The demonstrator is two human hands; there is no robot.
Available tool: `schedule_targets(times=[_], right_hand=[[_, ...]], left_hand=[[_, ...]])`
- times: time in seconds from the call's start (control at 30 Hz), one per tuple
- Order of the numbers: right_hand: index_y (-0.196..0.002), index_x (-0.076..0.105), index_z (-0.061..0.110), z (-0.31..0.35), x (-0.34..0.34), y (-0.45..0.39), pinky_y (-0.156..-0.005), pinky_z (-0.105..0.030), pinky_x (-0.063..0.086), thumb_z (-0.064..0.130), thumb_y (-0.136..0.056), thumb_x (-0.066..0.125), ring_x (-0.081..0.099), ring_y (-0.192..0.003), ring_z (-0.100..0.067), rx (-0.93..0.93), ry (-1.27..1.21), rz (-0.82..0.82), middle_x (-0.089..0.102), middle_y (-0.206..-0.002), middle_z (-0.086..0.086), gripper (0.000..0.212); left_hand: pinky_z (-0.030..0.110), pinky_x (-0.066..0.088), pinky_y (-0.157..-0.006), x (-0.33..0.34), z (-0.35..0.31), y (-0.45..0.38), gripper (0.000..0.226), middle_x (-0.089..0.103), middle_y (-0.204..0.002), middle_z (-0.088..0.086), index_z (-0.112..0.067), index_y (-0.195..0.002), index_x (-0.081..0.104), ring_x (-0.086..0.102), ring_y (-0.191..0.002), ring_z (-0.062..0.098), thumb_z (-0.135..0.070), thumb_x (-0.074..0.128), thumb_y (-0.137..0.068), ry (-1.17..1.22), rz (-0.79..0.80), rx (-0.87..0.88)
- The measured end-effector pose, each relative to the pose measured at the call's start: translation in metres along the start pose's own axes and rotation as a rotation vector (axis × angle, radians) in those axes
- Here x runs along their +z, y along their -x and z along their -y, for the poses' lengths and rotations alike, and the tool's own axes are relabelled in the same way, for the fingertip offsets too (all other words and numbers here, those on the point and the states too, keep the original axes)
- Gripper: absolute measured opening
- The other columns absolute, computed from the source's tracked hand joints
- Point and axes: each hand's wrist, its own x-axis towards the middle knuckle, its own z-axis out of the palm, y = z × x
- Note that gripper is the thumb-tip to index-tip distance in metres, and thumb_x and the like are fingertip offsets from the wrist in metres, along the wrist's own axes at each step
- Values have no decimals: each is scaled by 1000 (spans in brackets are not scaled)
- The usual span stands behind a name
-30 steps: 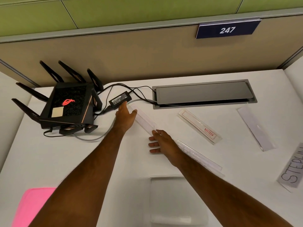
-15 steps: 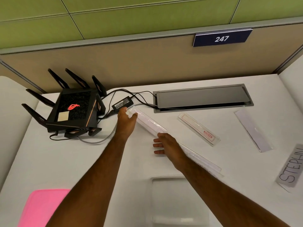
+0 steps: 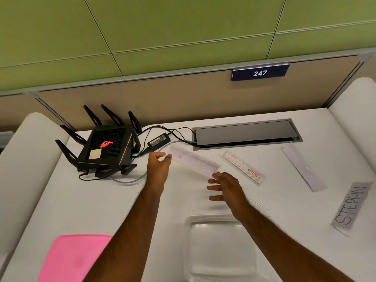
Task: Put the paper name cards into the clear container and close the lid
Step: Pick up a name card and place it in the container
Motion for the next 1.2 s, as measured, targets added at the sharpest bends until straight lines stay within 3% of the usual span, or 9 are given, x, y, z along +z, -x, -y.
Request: schedule_targets(times=[0.23,0.37,0.5,0.63,0.7,0.8,0.9,1.03,1.2], right_hand=[[-109,67,10,-3,-21,30,-65,-43,64,23,-100,63,77,-91,-23,-137,18,-65,76,-106,-10,16],[-112,60,12,-6,-33,42,-66,-44,64,14,-99,63,77,-90,-28,-174,-29,-82,76,-104,-12,14],[-124,48,16,-9,-44,53,-65,-39,63,6,-97,64,76,-90,-33,-213,-56,-101,76,-104,-15,33],[-136,43,22,-8,-53,63,-66,-40,64,4,-93,69,75,-90,-37,-220,-42,-67,74,-104,-18,53],[-140,45,19,-7,-57,67,-68,-41,65,2,-93,69,74,-91,-38,-224,-17,-45,70,-108,-21,55],[-142,48,17,-7,-63,72,-71,-40,65,-1,-93,67,73,-96,-39,-239,30,-26,65,-117,-23,55],[-142,49,22,-4,-66,78,-71,-38,64,6,-88,75,74,-99,-33,-236,55,-21,66,-122,-16,62],[-143,48,27,-3,-68,82,-76,-41,64,23,-92,73,75,-98,-25,-255,95,-26,65,-126,-8,56],[-145,46,31,-3,-74,87,-79,-42,64,33,-95,67,74,-102,-22,-287,167,-23,64,-131,-5,54]], left_hand=[[34,56,-88,-12,9,40,34,64,-119,-4,-30,-107,61,68,-103,15,-22,81,-81,105,31,-11],[30,56,-83,-16,13,63,38,63,-119,-7,-32,-108,61,71,-96,13,-18,82,-79,118,72,39],[40,56,-96,-19,19,81,45,64,-123,-5,-26,-117,61,71,-103,15,-6,79,-81,170,167,64],[32,57,-88,-22,22,97,55,64,-126,2,-26,-127,56,71,-104,18,7,69,-85,207,288,63],[28,56,-88,-24,25,104,57,64,-127,-3,-28,-132,53,71,-102,12,-1,74,-85,134,325,88],[33,55,-95,-26,30,114,62,61,-128,-13,-32,-133,56,69,-103,7,-33,85,-78,60,353,103],[39,57,-96,-25,33,121,55,64,-129,-5,-32,-126,61,69,-108,12,-50,80,-77,116,347,95],[40,58,-92,-27,36,125,47,66,-127,0,-31,-122,62,69,-109,18,-45,77,-80,150,335,115],[37,59,-88,-33,36,126,48,69,-122,-6,-31,-122,62,68,-111,20,-29,84,-79,154,379,158]])
